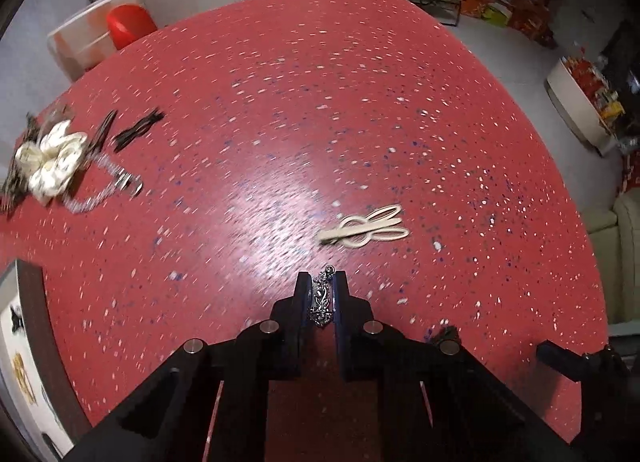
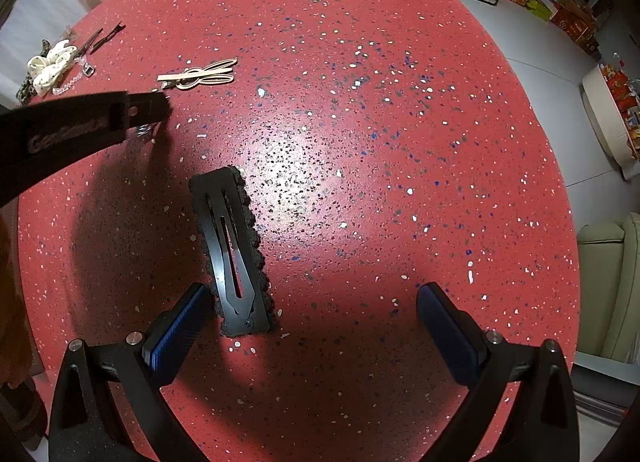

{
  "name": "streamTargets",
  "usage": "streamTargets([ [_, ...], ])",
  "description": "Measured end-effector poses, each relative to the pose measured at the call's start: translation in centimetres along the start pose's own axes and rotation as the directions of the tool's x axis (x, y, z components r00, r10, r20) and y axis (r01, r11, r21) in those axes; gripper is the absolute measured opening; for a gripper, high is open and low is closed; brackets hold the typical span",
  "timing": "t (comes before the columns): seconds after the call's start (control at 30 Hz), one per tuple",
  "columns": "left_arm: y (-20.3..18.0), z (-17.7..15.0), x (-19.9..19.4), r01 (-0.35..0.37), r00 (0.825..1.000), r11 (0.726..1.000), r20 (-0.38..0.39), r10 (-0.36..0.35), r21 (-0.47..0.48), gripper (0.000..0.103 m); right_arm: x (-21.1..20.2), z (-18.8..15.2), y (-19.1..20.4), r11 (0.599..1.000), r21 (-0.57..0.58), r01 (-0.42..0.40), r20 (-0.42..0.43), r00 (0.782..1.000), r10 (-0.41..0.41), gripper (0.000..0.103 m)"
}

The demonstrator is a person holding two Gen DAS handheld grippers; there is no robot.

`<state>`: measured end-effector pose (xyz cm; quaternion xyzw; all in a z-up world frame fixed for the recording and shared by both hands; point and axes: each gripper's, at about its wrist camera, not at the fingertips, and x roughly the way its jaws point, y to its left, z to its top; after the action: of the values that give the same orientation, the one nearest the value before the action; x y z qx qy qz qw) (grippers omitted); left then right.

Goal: Organize jewelry
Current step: 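Grasp the silver charm with the left tool while the right tool grasps the black scalloped snap clip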

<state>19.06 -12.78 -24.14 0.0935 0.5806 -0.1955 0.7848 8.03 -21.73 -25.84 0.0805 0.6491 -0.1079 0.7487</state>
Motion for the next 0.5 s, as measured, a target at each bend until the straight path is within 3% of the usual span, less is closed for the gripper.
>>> streamTargets([
  [0.13, 1.4, -1.4, -1.4, 0.000, 1.000, 1.000, 0.002, 0.000, -0.030, 0.012, -0.1, 0.3, 0.5, 1.000, -0.022, -0.009, 0.007, 1.000, 0.009, 0.099],
  [0.23, 2.2, -2.6, -2.0, -0.005, 1.000, 0.999, -0.003, 0.005, -0.046, 0.012, -0.7, 0.2, 1.5, 0.997, -0.075, -0.017, 0.034, 0.999, 0.020, 0.085],
  [0.33, 2.9, -3.6, -2.5, -0.005, 1.000, 0.998, -0.010, 0.005, -0.065, 0.012, -1.4, -0.2, 2.6, 0.990, -0.141, -0.029, 0.054, 0.998, 0.036, 0.063],
  [0.4, 3.7, -3.9, -2.5, -0.002, 1.000, 0.997, -0.012, 0.002, -0.071, 0.012, -1.7, -0.3, 3.4, 0.984, -0.172, -0.036, 0.062, 0.997, 0.047, 0.032],
  [0.5, 4.0, -4.7, -3.0, 0.000, 1.000, 0.997, -0.012, 0.000, -0.077, 0.012, -1.8, -0.1, 3.3, 0.985, -0.155, -0.072, 0.050, 0.996, 0.080, 0.031],
])
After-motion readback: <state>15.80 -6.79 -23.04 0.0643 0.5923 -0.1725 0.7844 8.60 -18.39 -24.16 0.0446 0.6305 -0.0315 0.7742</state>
